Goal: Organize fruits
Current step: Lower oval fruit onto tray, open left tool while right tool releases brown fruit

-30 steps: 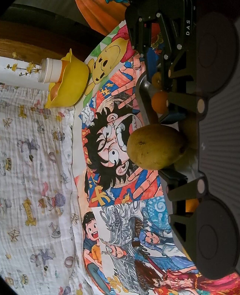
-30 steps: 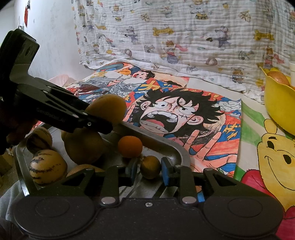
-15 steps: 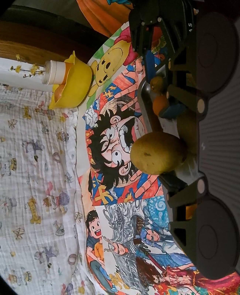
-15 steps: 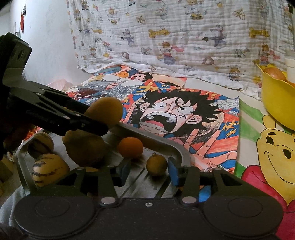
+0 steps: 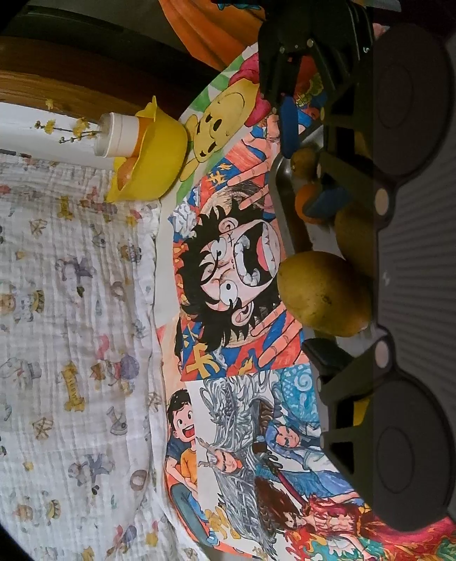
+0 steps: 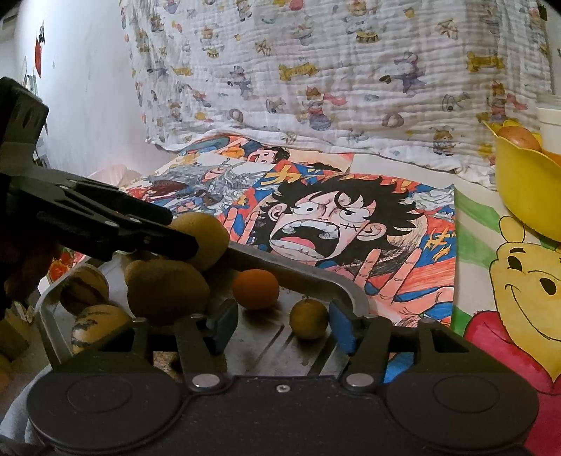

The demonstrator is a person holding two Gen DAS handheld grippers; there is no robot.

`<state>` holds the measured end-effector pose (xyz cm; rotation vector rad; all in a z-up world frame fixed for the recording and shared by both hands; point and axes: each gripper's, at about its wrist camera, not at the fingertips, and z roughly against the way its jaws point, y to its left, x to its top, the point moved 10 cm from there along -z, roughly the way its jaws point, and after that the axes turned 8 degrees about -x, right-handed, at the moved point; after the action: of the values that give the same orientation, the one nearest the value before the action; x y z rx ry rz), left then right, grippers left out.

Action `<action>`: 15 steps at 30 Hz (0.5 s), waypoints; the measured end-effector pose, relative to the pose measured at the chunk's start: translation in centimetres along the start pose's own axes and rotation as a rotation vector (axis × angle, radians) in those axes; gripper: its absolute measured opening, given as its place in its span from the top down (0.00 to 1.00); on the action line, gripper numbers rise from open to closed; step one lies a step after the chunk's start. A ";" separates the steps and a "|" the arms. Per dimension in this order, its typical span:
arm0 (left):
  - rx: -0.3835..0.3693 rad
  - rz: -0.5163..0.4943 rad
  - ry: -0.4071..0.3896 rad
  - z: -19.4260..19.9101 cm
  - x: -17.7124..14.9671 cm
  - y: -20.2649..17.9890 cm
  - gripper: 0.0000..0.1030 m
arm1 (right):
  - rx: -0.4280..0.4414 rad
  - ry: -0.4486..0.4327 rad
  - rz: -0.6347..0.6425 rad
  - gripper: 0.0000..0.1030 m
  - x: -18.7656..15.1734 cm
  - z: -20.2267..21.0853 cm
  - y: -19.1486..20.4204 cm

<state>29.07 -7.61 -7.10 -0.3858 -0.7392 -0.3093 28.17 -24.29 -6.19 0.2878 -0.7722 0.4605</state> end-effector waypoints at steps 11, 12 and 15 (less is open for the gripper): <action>0.068 0.146 -0.133 2.4 -0.3 2.1 0.03 | -0.006 -0.055 -0.077 0.26 0.6 0.5 -0.1; 0.075 0.155 -0.144 2.7 -0.4 2.3 0.02 | -0.007 -0.060 -0.084 0.25 0.7 0.6 -0.1; 0.094 0.168 -0.173 3.5 -0.6 2.5 0.01 | -0.012 -0.074 -0.101 0.22 1.0 0.9 0.0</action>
<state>27.61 -3.81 -5.75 -0.3864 -0.8817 -0.0830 28.24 -24.40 -4.89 0.3327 -0.8285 0.3513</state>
